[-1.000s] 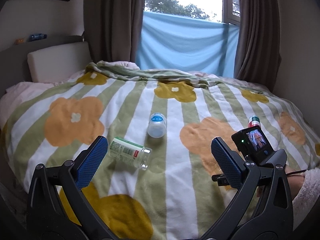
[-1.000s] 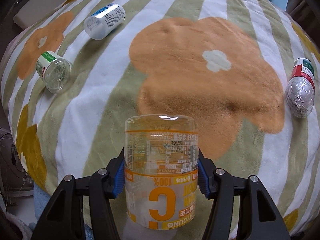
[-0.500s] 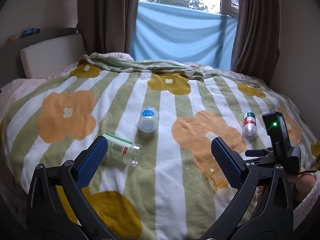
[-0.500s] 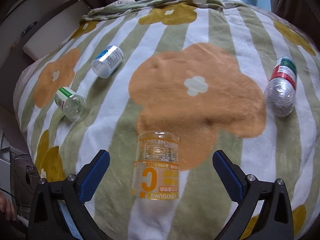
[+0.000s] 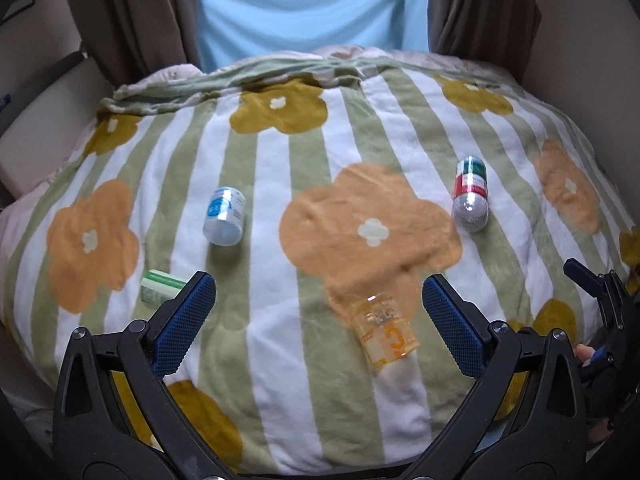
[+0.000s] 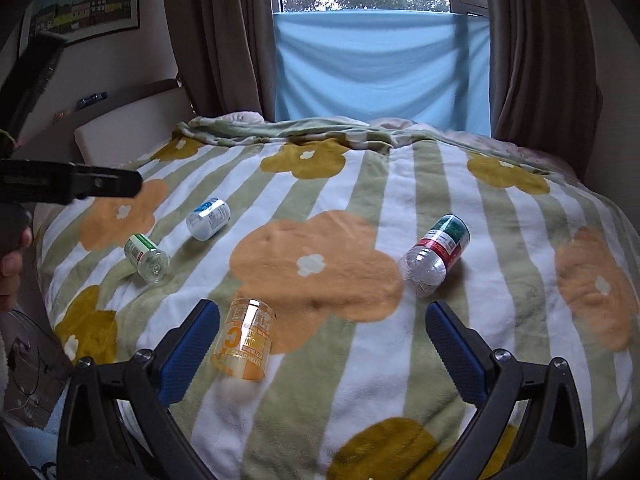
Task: Flip cup upside down
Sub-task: 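Close the left gripper around the cup while the right gripper releases it, then rotate the left gripper to turn the cup upside down and set it down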
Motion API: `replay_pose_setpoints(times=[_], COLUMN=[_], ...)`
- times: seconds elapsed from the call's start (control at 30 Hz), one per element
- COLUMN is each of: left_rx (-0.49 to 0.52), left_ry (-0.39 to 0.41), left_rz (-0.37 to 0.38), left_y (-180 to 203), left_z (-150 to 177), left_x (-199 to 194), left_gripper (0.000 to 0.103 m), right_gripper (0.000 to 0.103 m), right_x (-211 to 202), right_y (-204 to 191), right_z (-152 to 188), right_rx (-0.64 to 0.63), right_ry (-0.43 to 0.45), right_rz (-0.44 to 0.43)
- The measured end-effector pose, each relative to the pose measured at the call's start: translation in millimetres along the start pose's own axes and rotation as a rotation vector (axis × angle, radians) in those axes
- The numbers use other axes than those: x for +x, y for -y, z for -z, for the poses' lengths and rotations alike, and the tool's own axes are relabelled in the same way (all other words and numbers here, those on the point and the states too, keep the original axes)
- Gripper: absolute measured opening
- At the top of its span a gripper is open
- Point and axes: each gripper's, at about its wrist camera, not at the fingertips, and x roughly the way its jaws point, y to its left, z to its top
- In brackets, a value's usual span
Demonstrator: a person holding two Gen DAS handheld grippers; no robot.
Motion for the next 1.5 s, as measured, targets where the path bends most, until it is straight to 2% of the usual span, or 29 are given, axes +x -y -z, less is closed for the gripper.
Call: replay_pose_setpoints(times=[0.07,0.2,0.27,0.37,0.47,0.57,0.7,0.9,1.0,1.07,1.27,1.33,1.4,1.47,1.5], left_rx=[-0.031,-0.15,-0.189,-0.215,-0.243,-0.268,-0.293,-0.327,-0.336,-0.339,-0.289,-0.25,-0.211,-0.179,-0.152], left_ry=[-0.07,-0.276,-0.353,-0.461,-0.559,-0.63,-0.687,-0.756,-0.767,-0.775,-0.723,-0.652,-0.535,-0.351,-0.249], left_rz=[0.057,0.129,0.13,0.092,0.088,0.073,0.067,0.044,0.068,0.093,0.111,0.124,0.14,0.15,0.13], left_y=[7,13,15,22,26,28,32,29,28,30,40,36,36,34,34], left_z=[0,7,12,19,26,32,37,44,45,46,48,47,41,39,39], left_x=[23,86,111,144,171,189,207,226,231,232,221,204,184,160,147], left_gripper=[0.103,0.103,0.103,0.102,0.096,0.095,0.094,0.078,0.069,0.056,0.056,0.056,0.056,0.056,0.056], right_gripper=[0.103,0.103,0.103,0.103,0.103,0.103,0.103,0.103,0.103,0.103,0.103,0.103,0.103,0.103,0.103], right_x=[-6,-10,-12,-13,-13,-15,-16,-12,-11,-9,-6,-6,-7,-7,-7], right_y=[9,26,34,45,53,58,60,63,62,62,56,53,50,49,48], right_z=[7,23,32,42,49,53,54,53,52,51,44,42,40,40,40], right_rx=[0.033,0.09,0.117,0.152,0.176,0.188,0.185,0.19,0.188,0.185,0.171,0.159,0.151,0.15,0.151], right_ry=[0.022,0.031,0.032,0.033,0.031,0.035,0.034,0.026,0.024,0.018,0.019,0.022,0.025,0.028,0.027], right_rz=[-0.022,-0.05,-0.064,-0.081,-0.087,-0.091,-0.089,-0.097,-0.095,-0.097,-0.108,-0.107,-0.107,-0.108,-0.108])
